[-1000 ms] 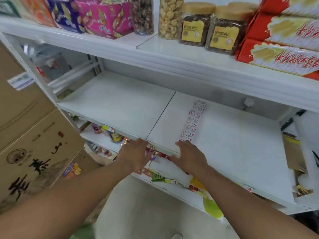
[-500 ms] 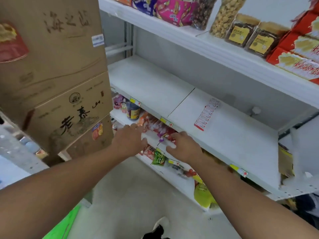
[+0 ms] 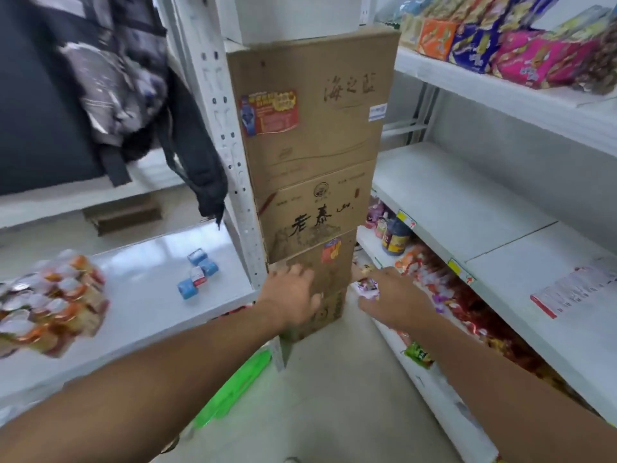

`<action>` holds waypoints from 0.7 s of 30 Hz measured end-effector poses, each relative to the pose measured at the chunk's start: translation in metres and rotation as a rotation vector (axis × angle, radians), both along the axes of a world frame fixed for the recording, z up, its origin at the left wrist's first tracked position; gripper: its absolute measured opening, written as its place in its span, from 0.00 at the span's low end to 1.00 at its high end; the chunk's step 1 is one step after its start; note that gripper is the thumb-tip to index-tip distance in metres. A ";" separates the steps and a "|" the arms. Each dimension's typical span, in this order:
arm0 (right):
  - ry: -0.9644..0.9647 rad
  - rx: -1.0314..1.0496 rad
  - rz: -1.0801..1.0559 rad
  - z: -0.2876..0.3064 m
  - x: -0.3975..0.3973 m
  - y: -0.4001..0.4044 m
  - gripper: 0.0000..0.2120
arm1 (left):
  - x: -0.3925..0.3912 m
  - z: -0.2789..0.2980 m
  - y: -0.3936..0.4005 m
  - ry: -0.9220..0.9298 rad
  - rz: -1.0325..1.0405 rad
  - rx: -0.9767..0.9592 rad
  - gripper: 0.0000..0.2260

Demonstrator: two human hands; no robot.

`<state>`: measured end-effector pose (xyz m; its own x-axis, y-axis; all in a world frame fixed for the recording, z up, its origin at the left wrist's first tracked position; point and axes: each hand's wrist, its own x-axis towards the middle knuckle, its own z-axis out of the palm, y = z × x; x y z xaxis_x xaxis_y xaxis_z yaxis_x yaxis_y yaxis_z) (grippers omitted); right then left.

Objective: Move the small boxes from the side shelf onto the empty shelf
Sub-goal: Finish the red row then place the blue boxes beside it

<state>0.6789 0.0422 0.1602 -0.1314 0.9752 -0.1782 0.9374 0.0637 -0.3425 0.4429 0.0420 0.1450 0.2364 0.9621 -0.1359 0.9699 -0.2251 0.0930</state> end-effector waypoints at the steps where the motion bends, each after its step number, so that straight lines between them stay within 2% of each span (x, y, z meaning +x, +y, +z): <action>1: 0.018 -0.012 0.047 0.001 -0.007 -0.002 0.31 | -0.007 0.002 -0.013 0.040 0.010 0.004 0.25; 3: 0.045 -0.014 0.128 0.002 -0.022 -0.006 0.33 | -0.024 0.003 -0.037 0.102 0.034 0.013 0.23; 10: 0.052 -0.065 0.335 -0.010 -0.072 -0.042 0.29 | -0.075 -0.009 -0.113 0.159 0.268 -0.017 0.27; 16: 0.048 -0.077 0.442 -0.007 -0.118 -0.060 0.30 | -0.122 -0.004 -0.150 0.172 0.419 -0.016 0.30; 21: 0.013 -0.066 0.477 -0.004 -0.160 -0.064 0.30 | -0.156 -0.008 -0.167 0.143 0.460 -0.027 0.32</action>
<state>0.5192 -0.0216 0.1564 -0.5641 0.7922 -0.2329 0.8043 0.4635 -0.3717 0.2873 -0.1255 0.1365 -0.2360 0.9581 -0.1627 0.9717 0.2310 -0.0491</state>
